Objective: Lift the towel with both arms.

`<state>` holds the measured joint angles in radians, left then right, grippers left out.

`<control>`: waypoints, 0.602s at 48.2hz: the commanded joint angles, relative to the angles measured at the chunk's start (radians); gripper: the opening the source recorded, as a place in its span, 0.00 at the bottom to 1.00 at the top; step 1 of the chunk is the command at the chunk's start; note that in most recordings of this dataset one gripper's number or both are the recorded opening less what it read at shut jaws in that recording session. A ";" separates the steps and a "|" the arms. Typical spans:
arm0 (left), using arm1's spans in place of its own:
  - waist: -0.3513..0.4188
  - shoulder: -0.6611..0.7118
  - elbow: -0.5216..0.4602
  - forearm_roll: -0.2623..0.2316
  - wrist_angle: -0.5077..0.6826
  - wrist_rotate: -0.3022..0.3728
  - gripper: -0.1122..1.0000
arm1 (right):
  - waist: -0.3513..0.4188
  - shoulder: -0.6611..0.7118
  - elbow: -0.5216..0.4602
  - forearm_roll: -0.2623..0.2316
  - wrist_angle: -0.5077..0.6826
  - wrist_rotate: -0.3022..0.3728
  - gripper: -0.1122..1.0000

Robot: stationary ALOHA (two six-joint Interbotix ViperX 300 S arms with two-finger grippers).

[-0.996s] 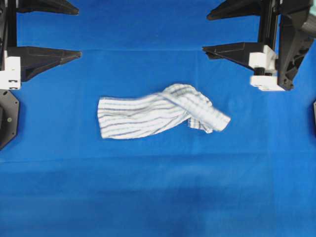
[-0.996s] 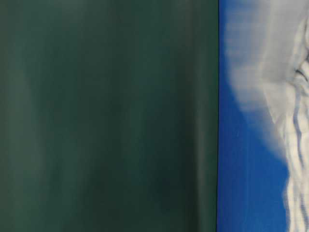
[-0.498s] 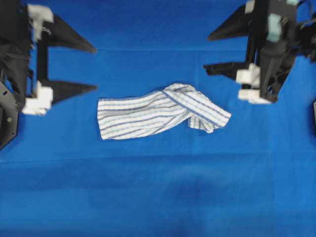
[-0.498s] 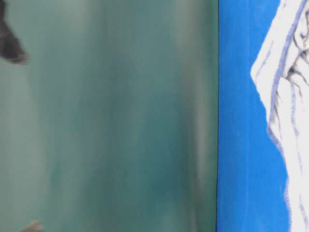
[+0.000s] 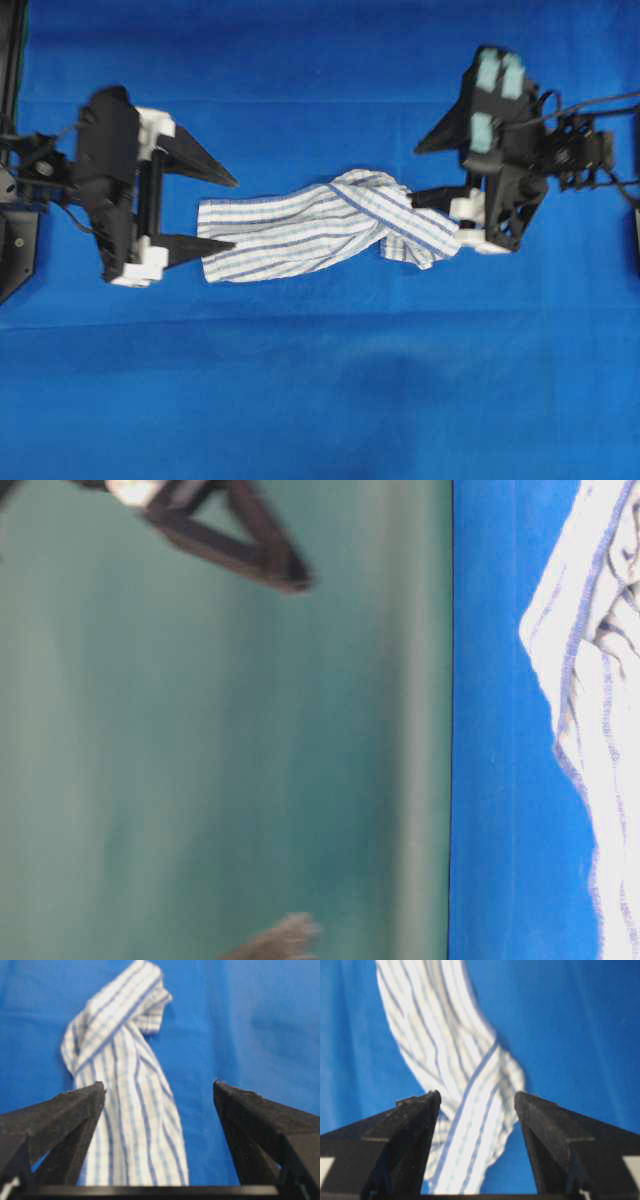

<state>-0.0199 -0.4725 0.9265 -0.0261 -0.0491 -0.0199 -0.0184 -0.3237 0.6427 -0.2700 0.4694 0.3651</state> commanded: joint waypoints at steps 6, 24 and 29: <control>-0.018 0.141 0.041 -0.002 -0.140 0.000 0.93 | 0.012 0.086 0.046 0.003 -0.091 0.049 0.67; -0.037 0.495 0.003 -0.005 -0.288 -0.002 0.93 | 0.023 0.316 0.078 0.006 -0.202 0.098 0.67; -0.037 0.557 -0.018 -0.006 -0.290 -0.002 0.93 | 0.023 0.367 0.077 0.008 -0.244 0.112 0.67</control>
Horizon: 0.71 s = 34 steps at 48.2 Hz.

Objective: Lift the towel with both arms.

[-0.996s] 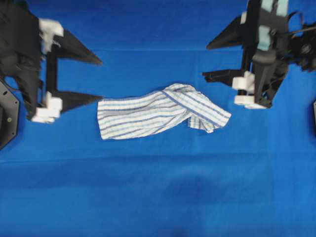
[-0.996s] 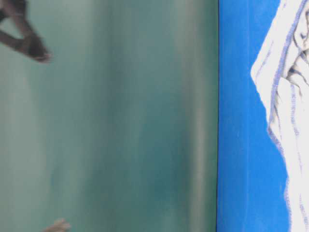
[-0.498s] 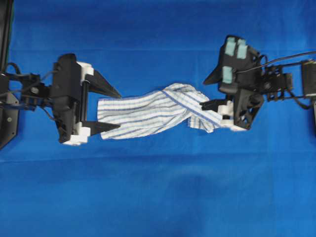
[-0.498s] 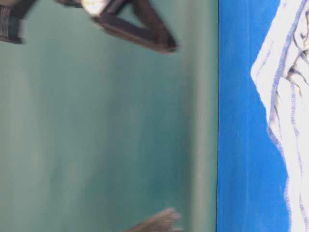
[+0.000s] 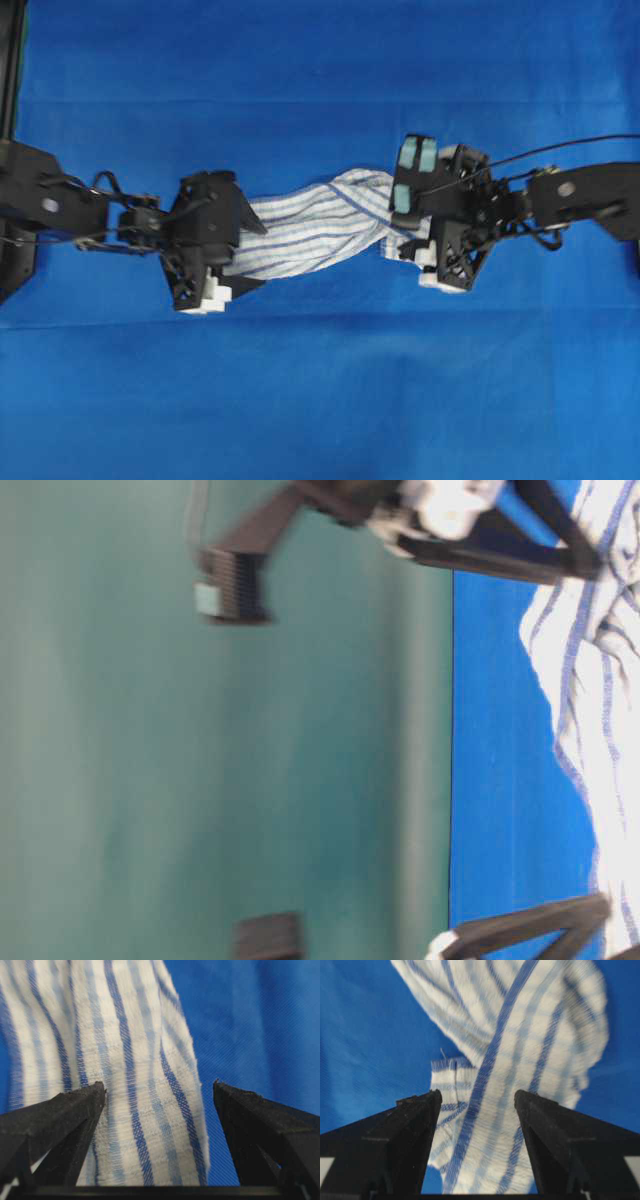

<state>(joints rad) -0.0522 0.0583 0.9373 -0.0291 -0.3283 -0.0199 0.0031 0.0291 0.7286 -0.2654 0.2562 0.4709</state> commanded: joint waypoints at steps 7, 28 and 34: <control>-0.005 0.052 -0.038 -0.003 -0.003 -0.002 0.92 | -0.002 0.038 -0.008 0.003 -0.041 0.011 0.67; -0.002 0.031 -0.041 -0.003 0.038 -0.002 0.17 | -0.012 0.032 -0.017 -0.003 -0.038 0.008 0.14; 0.006 -0.018 -0.049 -0.005 0.058 0.000 0.17 | -0.014 0.006 -0.026 -0.003 -0.037 0.008 0.14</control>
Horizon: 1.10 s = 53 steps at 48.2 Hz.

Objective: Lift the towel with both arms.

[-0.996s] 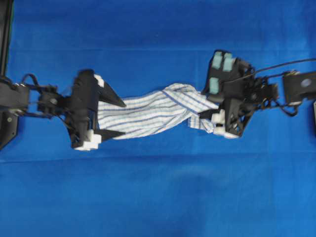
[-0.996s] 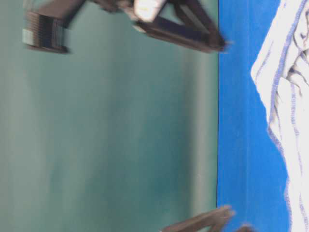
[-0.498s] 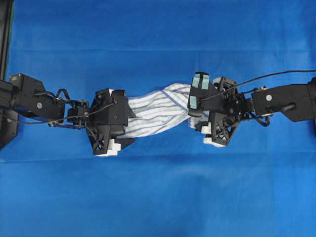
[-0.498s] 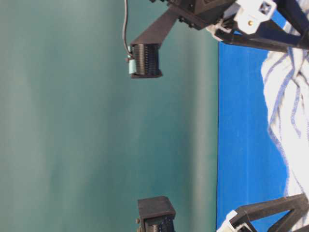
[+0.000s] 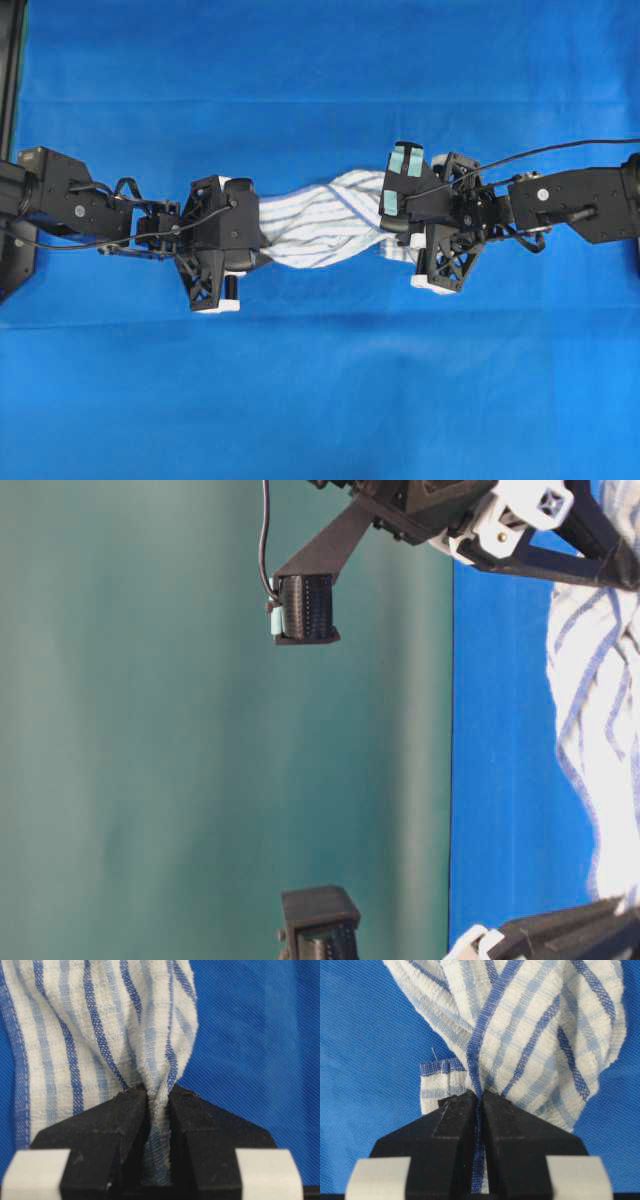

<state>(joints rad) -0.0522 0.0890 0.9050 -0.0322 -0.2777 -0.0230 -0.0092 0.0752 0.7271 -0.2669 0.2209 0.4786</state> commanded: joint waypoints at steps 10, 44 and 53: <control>0.035 -0.218 -0.032 -0.002 0.106 0.003 0.17 | -0.002 -0.138 -0.081 -0.002 0.064 -0.008 0.14; 0.112 -0.604 -0.339 0.006 0.505 0.025 0.17 | -0.015 -0.353 -0.595 -0.051 0.482 -0.225 0.14; 0.117 -0.615 -0.477 0.006 0.621 0.078 0.17 | -0.015 -0.353 -0.704 -0.052 0.509 -0.276 0.14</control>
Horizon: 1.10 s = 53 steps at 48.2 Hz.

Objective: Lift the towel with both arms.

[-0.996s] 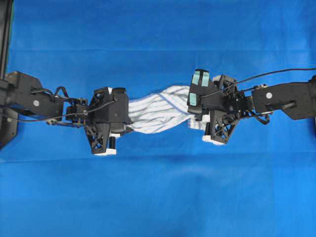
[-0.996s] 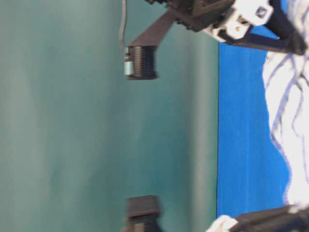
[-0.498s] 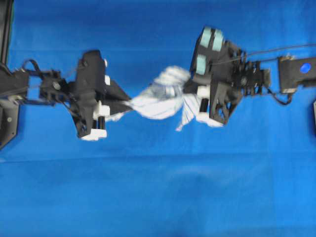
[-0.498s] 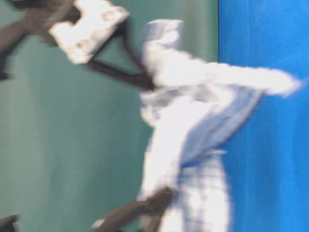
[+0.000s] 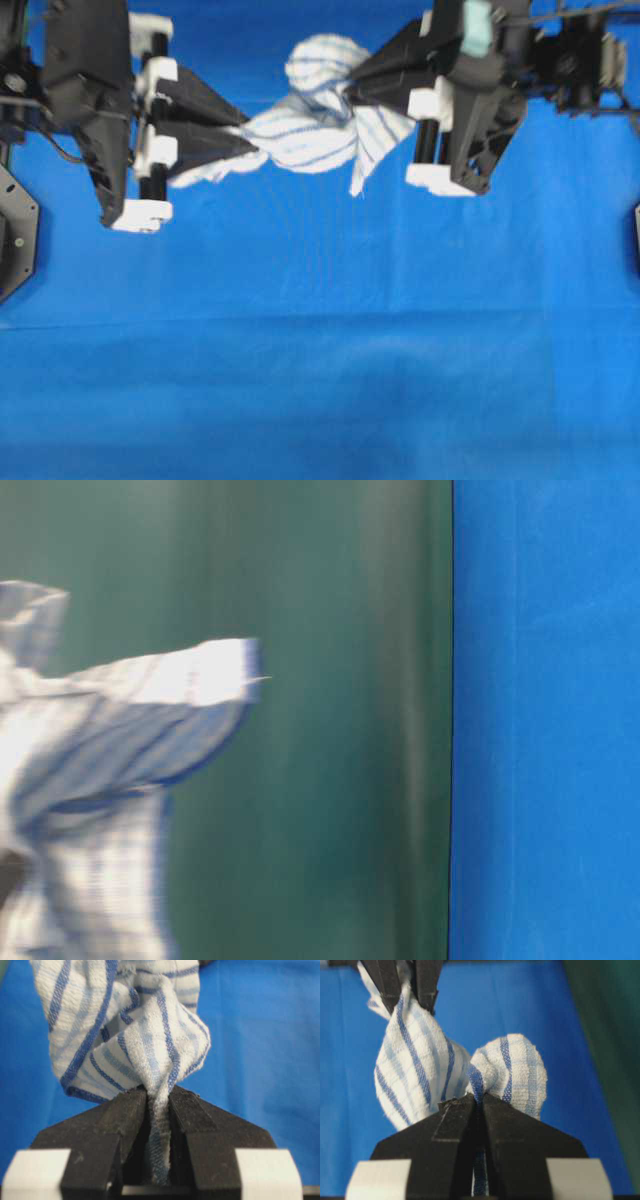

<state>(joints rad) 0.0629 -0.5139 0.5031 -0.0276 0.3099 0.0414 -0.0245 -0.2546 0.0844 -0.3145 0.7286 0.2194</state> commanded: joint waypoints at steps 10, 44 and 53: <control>0.002 0.002 -0.186 0.002 0.092 0.072 0.17 | 0.002 -0.023 -0.124 -0.003 -0.002 -0.064 0.14; 0.003 -0.005 -0.190 0.002 0.086 0.117 0.89 | 0.002 -0.023 -0.124 -0.029 -0.003 -0.089 0.66; 0.003 -0.012 -0.186 0.002 0.087 0.114 0.91 | 0.002 -0.023 -0.124 -0.035 -0.005 -0.083 0.69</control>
<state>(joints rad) 0.0644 -0.5123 0.3313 -0.0276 0.4065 0.1565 -0.0230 -0.2562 -0.0169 -0.3436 0.7317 0.1365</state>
